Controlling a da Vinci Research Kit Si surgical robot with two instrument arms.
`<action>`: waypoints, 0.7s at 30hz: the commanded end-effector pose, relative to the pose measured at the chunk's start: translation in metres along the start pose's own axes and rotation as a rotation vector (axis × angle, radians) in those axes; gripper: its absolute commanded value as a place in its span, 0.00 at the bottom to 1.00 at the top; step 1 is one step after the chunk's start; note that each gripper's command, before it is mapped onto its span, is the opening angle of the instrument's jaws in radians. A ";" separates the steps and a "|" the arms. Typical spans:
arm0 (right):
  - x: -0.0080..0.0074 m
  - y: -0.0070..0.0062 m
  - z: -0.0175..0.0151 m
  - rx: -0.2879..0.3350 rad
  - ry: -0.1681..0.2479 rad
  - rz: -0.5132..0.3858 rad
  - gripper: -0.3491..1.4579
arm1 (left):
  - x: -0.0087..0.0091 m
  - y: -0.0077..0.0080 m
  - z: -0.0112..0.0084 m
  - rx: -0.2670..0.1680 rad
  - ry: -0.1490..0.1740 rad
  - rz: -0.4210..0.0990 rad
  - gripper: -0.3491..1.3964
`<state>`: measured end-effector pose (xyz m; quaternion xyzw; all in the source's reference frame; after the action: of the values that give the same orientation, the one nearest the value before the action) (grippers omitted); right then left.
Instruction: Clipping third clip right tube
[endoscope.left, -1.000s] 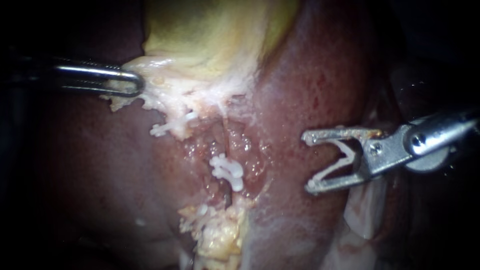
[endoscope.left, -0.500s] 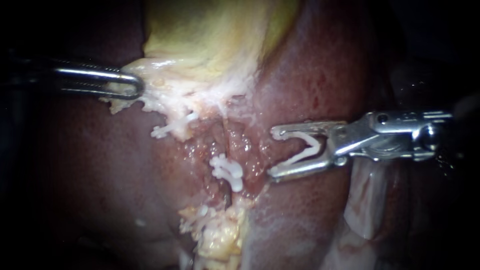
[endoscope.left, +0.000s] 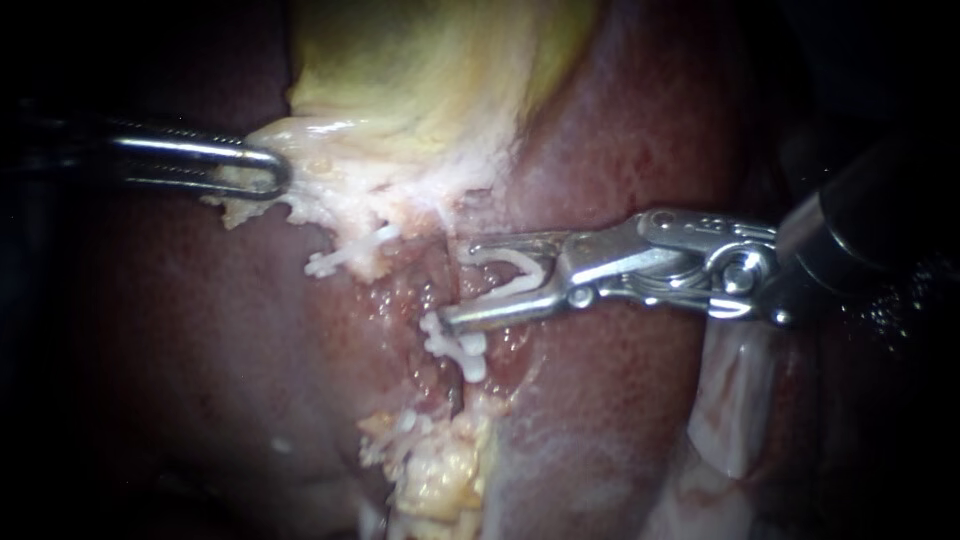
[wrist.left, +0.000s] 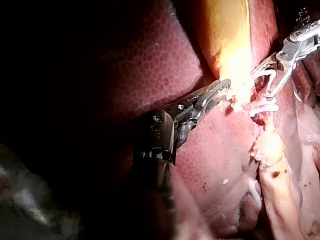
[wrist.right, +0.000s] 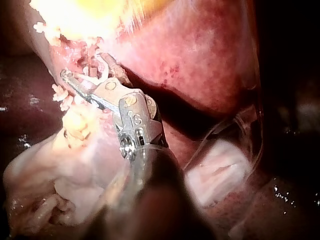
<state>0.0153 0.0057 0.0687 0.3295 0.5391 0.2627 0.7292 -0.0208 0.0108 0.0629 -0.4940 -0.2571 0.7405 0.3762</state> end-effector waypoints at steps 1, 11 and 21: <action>0.0000 0.0001 0.0002 -0.001 0.005 0.006 0.46 | 0.0000 0.0000 0.0000 0.000 0.000 0.000 0.00; 0.0003 -0.0004 0.0015 0.069 0.134 0.044 0.46 | -0.0001 0.0000 0.0001 0.001 0.000 0.000 0.00; 0.0014 -0.0031 0.0009 0.183 0.187 0.078 0.45 | -0.0001 0.0000 0.0001 0.001 0.000 0.000 0.00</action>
<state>0.0166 0.0045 0.0654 0.3924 0.6129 0.2699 0.6305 -0.0209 0.0107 0.0630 -0.4940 -0.2567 0.7406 0.3764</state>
